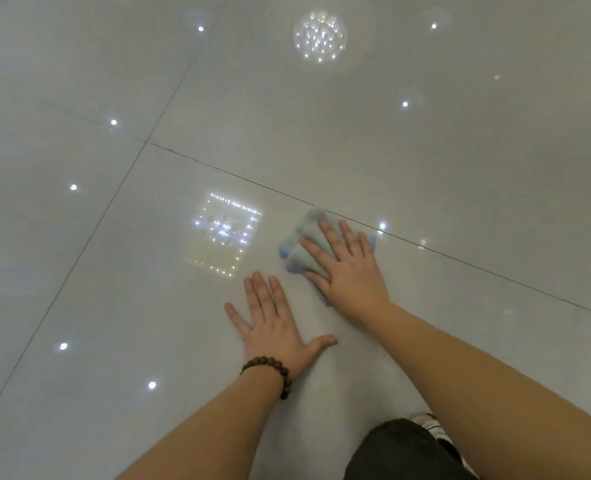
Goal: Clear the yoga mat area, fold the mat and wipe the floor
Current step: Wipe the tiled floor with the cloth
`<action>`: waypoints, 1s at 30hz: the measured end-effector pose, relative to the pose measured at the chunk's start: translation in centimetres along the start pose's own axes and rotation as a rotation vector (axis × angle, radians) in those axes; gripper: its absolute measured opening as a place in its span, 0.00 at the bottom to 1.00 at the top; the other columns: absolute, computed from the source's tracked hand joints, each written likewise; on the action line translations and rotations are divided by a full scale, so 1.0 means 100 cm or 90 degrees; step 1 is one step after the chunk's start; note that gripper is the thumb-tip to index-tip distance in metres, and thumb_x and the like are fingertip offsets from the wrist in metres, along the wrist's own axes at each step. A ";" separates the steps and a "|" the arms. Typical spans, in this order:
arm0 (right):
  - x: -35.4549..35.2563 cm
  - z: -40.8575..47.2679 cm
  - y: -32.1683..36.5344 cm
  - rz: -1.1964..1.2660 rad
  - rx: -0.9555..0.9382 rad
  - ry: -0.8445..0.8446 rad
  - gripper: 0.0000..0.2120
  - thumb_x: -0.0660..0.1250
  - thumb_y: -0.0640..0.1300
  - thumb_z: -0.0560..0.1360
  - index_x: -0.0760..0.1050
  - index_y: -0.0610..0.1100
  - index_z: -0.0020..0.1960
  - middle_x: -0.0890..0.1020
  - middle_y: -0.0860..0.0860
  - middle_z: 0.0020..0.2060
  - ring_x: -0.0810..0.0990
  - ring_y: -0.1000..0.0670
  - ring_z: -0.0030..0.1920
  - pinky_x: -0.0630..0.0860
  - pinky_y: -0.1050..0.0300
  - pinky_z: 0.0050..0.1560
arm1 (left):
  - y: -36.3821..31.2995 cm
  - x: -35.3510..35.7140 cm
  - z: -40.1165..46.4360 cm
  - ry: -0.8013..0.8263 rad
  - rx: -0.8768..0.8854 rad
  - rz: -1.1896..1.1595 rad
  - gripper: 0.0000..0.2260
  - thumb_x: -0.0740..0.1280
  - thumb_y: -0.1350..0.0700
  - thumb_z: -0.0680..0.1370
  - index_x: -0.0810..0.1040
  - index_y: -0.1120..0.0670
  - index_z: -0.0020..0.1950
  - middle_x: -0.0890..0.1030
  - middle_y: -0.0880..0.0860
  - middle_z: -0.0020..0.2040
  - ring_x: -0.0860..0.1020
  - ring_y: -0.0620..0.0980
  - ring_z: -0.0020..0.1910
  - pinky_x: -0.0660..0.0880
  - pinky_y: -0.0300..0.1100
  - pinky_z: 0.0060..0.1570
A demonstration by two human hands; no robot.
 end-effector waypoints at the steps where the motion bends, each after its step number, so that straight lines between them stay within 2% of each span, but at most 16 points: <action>1: -0.004 -0.007 -0.018 0.001 0.007 0.003 0.27 0.50 0.63 0.76 0.64 0.56 0.72 0.61 0.49 0.75 0.59 0.39 0.74 0.56 0.38 0.72 | 0.000 0.001 0.001 0.025 0.000 0.002 0.62 0.47 0.17 0.59 0.21 0.60 0.68 0.21 0.62 0.69 0.23 0.61 0.70 0.34 0.71 0.66; 3: -0.010 -0.033 -0.074 0.011 0.127 0.002 0.28 0.48 0.65 0.76 0.59 0.59 0.74 0.55 0.51 0.77 0.54 0.41 0.76 0.51 0.41 0.73 | -0.001 0.000 0.000 0.068 0.001 0.004 0.64 0.48 0.17 0.57 0.19 0.60 0.68 0.20 0.62 0.68 0.21 0.61 0.68 0.34 0.72 0.65; 7: -0.017 -0.155 -0.194 0.035 0.501 0.028 0.29 0.49 0.63 0.79 0.48 0.58 0.77 0.45 0.51 0.78 0.47 0.42 0.76 0.46 0.44 0.74 | -0.003 -0.005 -0.005 0.064 -0.013 -0.008 0.64 0.52 0.18 0.59 0.22 0.60 0.70 0.24 0.62 0.71 0.24 0.60 0.70 0.36 0.71 0.67; 9: -0.017 -0.213 -0.221 0.076 0.670 0.043 0.30 0.49 0.62 0.79 0.46 0.56 0.78 0.42 0.49 0.78 0.46 0.40 0.76 0.47 0.43 0.74 | -0.017 -0.012 -0.017 0.016 -0.004 -0.029 0.61 0.56 0.21 0.64 0.26 0.60 0.72 0.26 0.62 0.73 0.26 0.60 0.72 0.39 0.70 0.69; 11: -0.008 -0.231 -0.215 0.097 0.742 0.069 0.30 0.47 0.62 0.80 0.44 0.55 0.78 0.40 0.48 0.77 0.45 0.39 0.76 0.45 0.42 0.74 | -0.042 -0.006 -0.036 0.027 0.014 -0.046 0.60 0.58 0.23 0.66 0.25 0.60 0.72 0.25 0.62 0.72 0.27 0.60 0.73 0.40 0.69 0.70; 13: -0.002 -0.216 -0.185 0.095 0.684 0.092 0.29 0.48 0.62 0.80 0.43 0.56 0.77 0.40 0.47 0.77 0.43 0.39 0.76 0.44 0.40 0.74 | -0.066 0.015 -0.055 0.103 0.023 -0.043 0.65 0.61 0.22 0.61 0.22 0.59 0.71 0.23 0.62 0.71 0.26 0.61 0.72 0.38 0.70 0.69; 15: 0.002 -0.184 -0.143 0.069 0.507 0.051 0.29 0.48 0.63 0.78 0.47 0.57 0.77 0.44 0.48 0.78 0.44 0.38 0.76 0.44 0.39 0.73 | -0.077 0.034 -0.060 0.152 0.005 -0.015 0.70 0.63 0.20 0.55 0.19 0.59 0.68 0.20 0.62 0.68 0.24 0.62 0.70 0.37 0.71 0.67; 17: 0.005 -0.161 -0.108 0.045 0.341 0.013 0.29 0.49 0.64 0.76 0.56 0.57 0.75 0.52 0.48 0.77 0.51 0.37 0.76 0.48 0.39 0.72 | -0.072 0.041 -0.058 0.162 -0.028 0.004 0.72 0.64 0.20 0.52 0.16 0.59 0.66 0.18 0.63 0.66 0.23 0.64 0.69 0.38 0.72 0.67; 19: 0.007 -0.156 -0.103 0.029 0.205 0.005 0.27 0.50 0.64 0.76 0.59 0.58 0.74 0.56 0.49 0.76 0.55 0.39 0.75 0.50 0.40 0.72 | -0.071 0.042 -0.056 0.156 -0.038 0.010 0.72 0.63 0.19 0.52 0.14 0.59 0.63 0.18 0.63 0.66 0.23 0.64 0.69 0.38 0.72 0.66; 21: 0.007 -0.169 -0.132 -0.009 0.144 -0.001 0.27 0.49 0.65 0.77 0.59 0.58 0.74 0.57 0.51 0.76 0.54 0.42 0.75 0.51 0.41 0.72 | -0.072 0.043 -0.054 0.150 -0.035 0.022 0.72 0.62 0.19 0.52 0.13 0.59 0.61 0.19 0.63 0.66 0.24 0.64 0.70 0.39 0.72 0.66; 23: 0.004 -0.201 -0.192 -0.018 0.252 -0.048 0.29 0.44 0.66 0.78 0.59 0.56 0.75 0.58 0.49 0.76 0.55 0.41 0.75 0.53 0.41 0.72 | -0.073 0.044 -0.055 0.162 -0.041 0.028 0.72 0.62 0.19 0.52 0.13 0.59 0.61 0.19 0.63 0.66 0.24 0.64 0.70 0.38 0.71 0.66; 26: -0.005 -0.276 -0.286 0.030 0.581 -0.087 0.31 0.44 0.66 0.76 0.54 0.55 0.76 0.53 0.48 0.77 0.53 0.40 0.75 0.50 0.41 0.73 | -0.074 0.045 -0.055 0.163 -0.042 0.036 0.72 0.63 0.19 0.52 0.12 0.59 0.60 0.19 0.63 0.67 0.23 0.64 0.69 0.38 0.71 0.66; 28: -0.014 -0.299 -0.312 0.084 0.744 -0.104 0.31 0.47 0.64 0.77 0.52 0.55 0.77 0.51 0.48 0.77 0.49 0.40 0.76 0.46 0.40 0.74 | -0.073 0.045 -0.055 0.163 -0.048 0.046 0.72 0.63 0.19 0.52 0.12 0.58 0.60 0.20 0.63 0.67 0.24 0.64 0.69 0.39 0.71 0.66; 30: -0.023 -0.287 -0.307 0.152 0.905 -0.157 0.27 0.51 0.61 0.79 0.55 0.55 0.76 0.50 0.49 0.78 0.48 0.40 0.76 0.45 0.39 0.73 | -0.074 0.043 -0.056 0.156 -0.052 0.046 0.72 0.63 0.19 0.51 0.13 0.58 0.60 0.21 0.63 0.69 0.24 0.64 0.70 0.39 0.71 0.67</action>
Point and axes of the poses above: each hand's wrist, its own z-axis towards the middle knuckle, its own x-axis out of the palm, y = z × x, the point moved 8 cm from there along z, towards the middle knuckle
